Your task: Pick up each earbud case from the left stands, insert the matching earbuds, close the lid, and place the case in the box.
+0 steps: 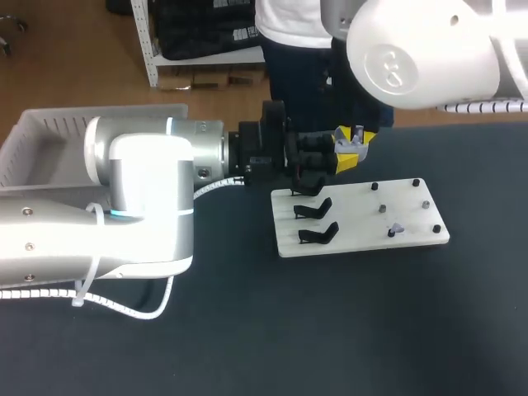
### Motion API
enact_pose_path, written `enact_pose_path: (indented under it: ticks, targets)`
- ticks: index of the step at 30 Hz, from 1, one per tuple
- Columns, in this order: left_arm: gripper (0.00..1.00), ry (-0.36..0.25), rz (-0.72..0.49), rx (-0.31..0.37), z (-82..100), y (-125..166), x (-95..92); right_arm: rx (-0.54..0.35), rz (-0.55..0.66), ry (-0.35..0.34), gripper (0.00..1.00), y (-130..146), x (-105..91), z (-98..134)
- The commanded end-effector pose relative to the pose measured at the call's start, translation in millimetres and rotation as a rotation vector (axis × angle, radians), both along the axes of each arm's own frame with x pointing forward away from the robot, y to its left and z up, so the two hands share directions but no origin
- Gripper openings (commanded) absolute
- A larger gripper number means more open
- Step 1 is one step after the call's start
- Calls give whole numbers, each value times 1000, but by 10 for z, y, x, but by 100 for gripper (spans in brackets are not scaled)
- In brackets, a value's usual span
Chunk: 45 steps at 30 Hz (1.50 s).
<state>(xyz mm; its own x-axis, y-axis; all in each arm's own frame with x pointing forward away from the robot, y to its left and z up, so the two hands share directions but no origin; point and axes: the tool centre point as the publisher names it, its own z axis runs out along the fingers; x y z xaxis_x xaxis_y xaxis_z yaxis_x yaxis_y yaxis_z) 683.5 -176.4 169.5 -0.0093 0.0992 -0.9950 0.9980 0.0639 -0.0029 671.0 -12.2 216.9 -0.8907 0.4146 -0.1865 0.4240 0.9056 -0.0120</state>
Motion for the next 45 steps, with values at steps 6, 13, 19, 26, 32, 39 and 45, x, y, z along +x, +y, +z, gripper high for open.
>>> enact_pose_path:
  ticks: [6, 13, 19, 26, 32, 39, 45]
  targets:
    - [0, -6, 6, -9, -14, -7, -16, -7, 3, 2, 0, 31, 20, 6]
    - [0, -6, 6, -9, -14, -7, -16, -13, -1, 1, 0, 13, 21, -2]
    - [0, -6, 6, -9, -14, -7, -16, -14, -15, -3, 0, -34, 26, 11]
    - [0, -6, 6, -9, -14, -7, -16, -15, -23, 1, 0, -58, 27, 2]
    - [0, -6, 6, -9, -14, -7, -16, -11, -25, 2, 0, -60, 0, 9]
    - [0, -6, 6, -9, -14, -7, -16, -12, -23, -6, 0, -44, -41, 31]
    - [0, -6, 6, -9, -14, -7, -16, -14, -25, 2, 0, -65, -38, -3]
